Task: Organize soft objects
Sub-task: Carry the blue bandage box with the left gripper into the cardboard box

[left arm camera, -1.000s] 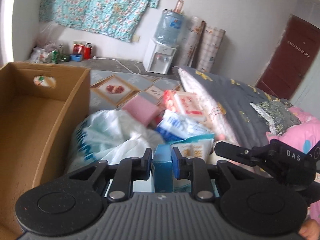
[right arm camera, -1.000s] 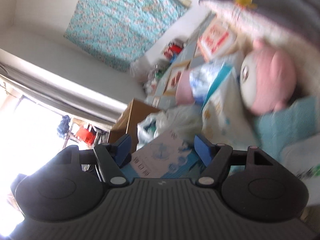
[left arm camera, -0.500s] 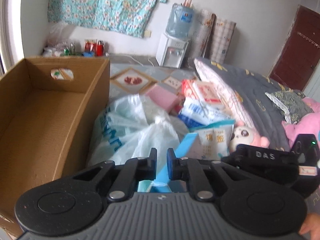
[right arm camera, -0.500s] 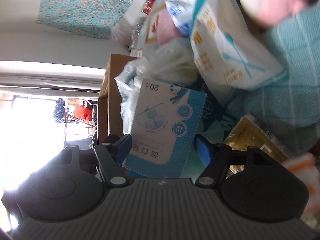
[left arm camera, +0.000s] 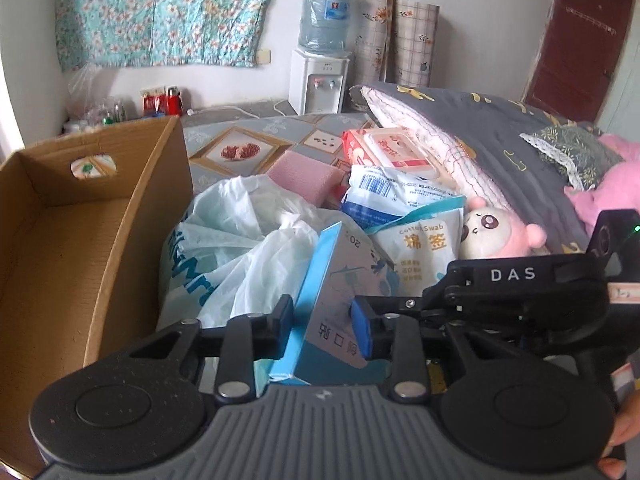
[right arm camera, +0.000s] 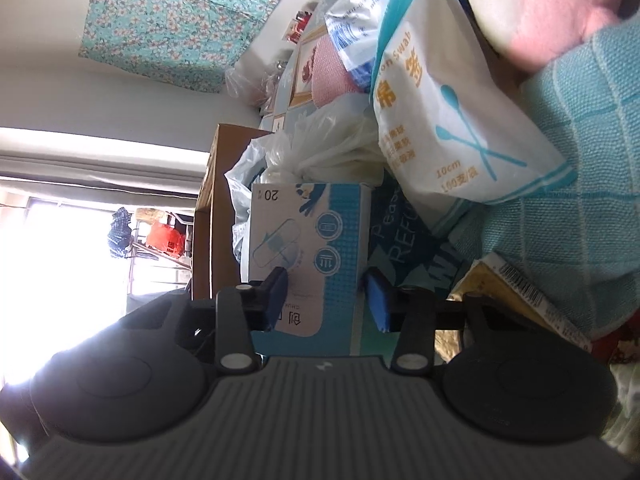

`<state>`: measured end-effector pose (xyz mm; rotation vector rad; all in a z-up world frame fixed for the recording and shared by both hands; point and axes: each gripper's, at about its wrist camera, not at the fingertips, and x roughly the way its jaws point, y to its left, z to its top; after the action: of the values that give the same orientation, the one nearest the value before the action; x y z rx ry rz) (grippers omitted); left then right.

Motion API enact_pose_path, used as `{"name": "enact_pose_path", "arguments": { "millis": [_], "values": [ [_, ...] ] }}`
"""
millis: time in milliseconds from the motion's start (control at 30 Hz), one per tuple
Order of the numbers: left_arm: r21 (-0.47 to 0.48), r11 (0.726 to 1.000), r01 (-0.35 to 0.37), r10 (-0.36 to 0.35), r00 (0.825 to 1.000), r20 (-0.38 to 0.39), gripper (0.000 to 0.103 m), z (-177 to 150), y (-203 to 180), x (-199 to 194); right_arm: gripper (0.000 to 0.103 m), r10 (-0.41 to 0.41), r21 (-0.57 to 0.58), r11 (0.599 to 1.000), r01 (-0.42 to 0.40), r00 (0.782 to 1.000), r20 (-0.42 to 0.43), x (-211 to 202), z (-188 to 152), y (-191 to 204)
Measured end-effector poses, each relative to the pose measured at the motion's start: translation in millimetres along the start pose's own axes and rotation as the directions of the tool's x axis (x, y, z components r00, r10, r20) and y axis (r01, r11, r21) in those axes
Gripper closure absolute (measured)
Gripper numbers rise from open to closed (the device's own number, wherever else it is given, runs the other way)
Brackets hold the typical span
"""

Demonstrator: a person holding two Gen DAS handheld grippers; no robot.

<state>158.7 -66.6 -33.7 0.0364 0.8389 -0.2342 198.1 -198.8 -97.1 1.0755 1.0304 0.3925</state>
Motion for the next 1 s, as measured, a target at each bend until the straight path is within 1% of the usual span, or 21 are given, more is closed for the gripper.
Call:
{"name": "enact_pose_path", "arguments": {
  "millis": [100, 233, 367, 533, 667, 733, 833, 1000],
  "values": [
    [0.026, 1.000, -0.008, 0.008, 1.000, 0.022, 0.073, -2, -4, -8, 0.062, -0.001, -0.033, 0.999, 0.002, 1.000, 0.014, -9, -2, 9],
    [0.028, 1.000, -0.003, 0.001, 0.999, 0.048, 0.073, -3, -6, -25, 0.062, 0.006, -0.072, 0.997, -0.005, 1.000, 0.024, -24, -7, 20],
    [0.031, 1.000, 0.001, -0.004, 0.996, 0.092, 0.073, -3, -6, -49, 0.062, 0.020, -0.130, 0.991, -0.015, 0.999, 0.042, -40, -16, 38],
    [0.016, 1.000, 0.008, -0.010, 0.989, 0.149, 0.073, -4, -2, -78, 0.062, 0.044, -0.190, 0.981, -0.034, 0.998, 0.050, -57, -25, 61],
    [0.002, 1.000, 0.006, -0.007, 0.979, 0.203, 0.073, -3, 7, -103, 0.062, 0.068, -0.260, 0.964, -0.053, 0.997, 0.047, -67, -31, 90],
    [-0.013, 1.000, 0.003, 0.000, 0.974, 0.228, 0.073, 0, 15, -115, 0.062, 0.080, -0.294, 0.953, -0.065, 0.996, 0.039, -67, -33, 107],
    [-0.039, 0.999, -0.005, 0.015, 0.965, 0.261, 0.073, 5, 32, -130, 0.062, 0.095, -0.343, 0.936, -0.084, 0.995, 0.017, -52, -32, 139],
    [-0.077, 0.995, -0.061, 0.081, 0.956, 0.283, 0.073, 23, 70, -139, 0.062, 0.104, -0.408, 0.906, -0.111, 0.994, -0.041, -13, -21, 186]
  ]
}}
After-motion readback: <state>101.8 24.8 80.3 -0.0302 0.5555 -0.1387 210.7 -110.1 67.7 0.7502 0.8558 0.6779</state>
